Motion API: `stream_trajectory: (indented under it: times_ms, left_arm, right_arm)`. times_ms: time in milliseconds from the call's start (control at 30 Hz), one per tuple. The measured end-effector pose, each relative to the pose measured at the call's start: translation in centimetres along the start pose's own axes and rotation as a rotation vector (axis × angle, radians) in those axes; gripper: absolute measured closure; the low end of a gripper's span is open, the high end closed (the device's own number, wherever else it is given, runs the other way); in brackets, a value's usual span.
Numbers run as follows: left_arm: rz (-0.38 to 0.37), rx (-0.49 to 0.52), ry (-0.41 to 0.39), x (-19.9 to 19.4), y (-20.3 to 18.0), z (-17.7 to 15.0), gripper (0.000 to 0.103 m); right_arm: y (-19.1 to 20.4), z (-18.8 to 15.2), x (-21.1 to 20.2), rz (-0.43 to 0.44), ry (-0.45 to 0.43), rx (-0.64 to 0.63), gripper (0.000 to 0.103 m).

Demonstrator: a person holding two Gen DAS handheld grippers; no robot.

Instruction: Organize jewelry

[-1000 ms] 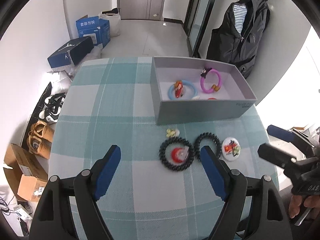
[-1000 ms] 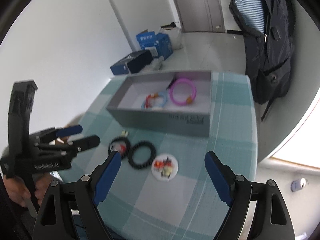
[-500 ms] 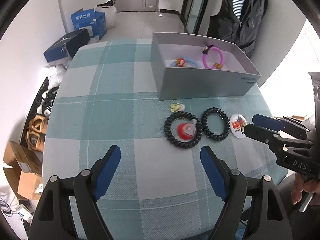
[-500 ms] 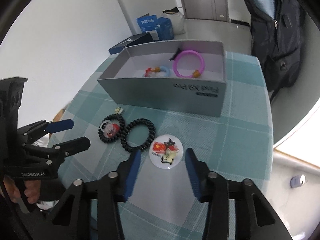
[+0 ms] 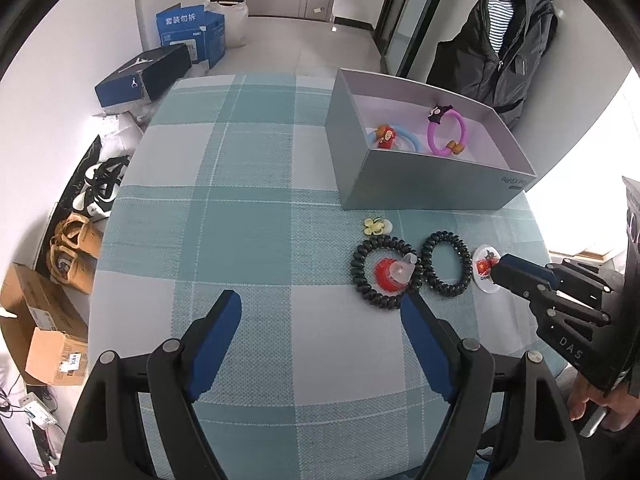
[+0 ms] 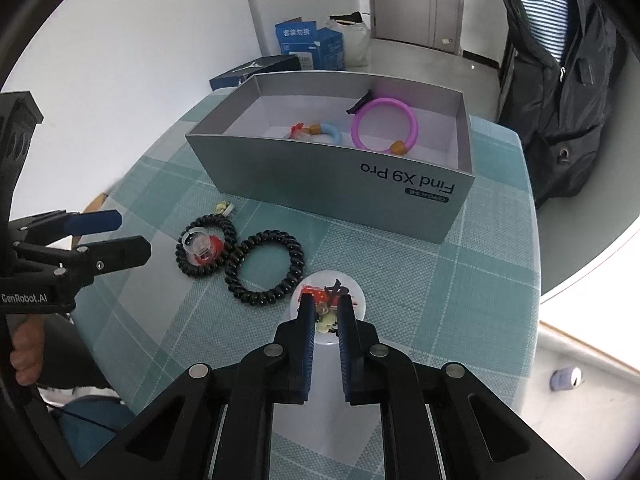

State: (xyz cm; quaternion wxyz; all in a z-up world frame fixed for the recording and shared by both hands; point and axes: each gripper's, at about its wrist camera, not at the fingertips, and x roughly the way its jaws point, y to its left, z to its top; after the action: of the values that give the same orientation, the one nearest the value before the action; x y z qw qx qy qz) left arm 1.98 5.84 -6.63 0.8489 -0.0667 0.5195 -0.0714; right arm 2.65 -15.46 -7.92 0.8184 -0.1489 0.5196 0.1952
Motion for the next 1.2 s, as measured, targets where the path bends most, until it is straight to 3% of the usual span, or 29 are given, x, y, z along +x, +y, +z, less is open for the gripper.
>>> stream_trajectory:
  times_ms: [367, 500, 667, 933, 1000, 1133, 1200]
  left_arm:
    - [-0.096, -0.005, 0.024, 0.4, -1.1, 0.5, 0.025]
    - [-0.1, 0.012, 0.02, 0.6, -1.6, 0.6, 0.025]
    - [-0.102, 0.078, 0.038, 1.0, -3.0, 0.6, 0.048]
    - [-0.092, 0.111, 0.009, 0.5, -3.7, 0.8, 0.059]
    - [-0.094, 0.113, 0.01, 0.7, -3.9, 0.9, 0.069]
    - [-0.085, 0.124, 0.032, 1.5, -4.1, 1.3, 0.077]
    - [-0.086, 0.128, 0.033, 1.5, -4.1, 1.3, 0.088]
  right_arm:
    - [-0.7, 0.6, -1.8, 0.02, -0.064, 0.039, 0.093]
    - [-1.0, 0.4, -2.4, 0.025, -0.08, 0.052, 0.093]
    - [-1.8, 0.4, -3.0, 0.031, -0.092, 0.071, 0.093]
    - [-2.3, 0.5, -3.5, 0.048, -0.106, 0.088, 0.093]
    - [-2.3, 0.5, -3.6, 0.051, -0.109, 0.09, 0.093]
    - [-2.5, 0.5, -3.8, 0.06, -0.113, 0.098, 0.093]
    - [-2.6, 0.5, -3.9, 0.063, -0.114, 0.102, 0.093]
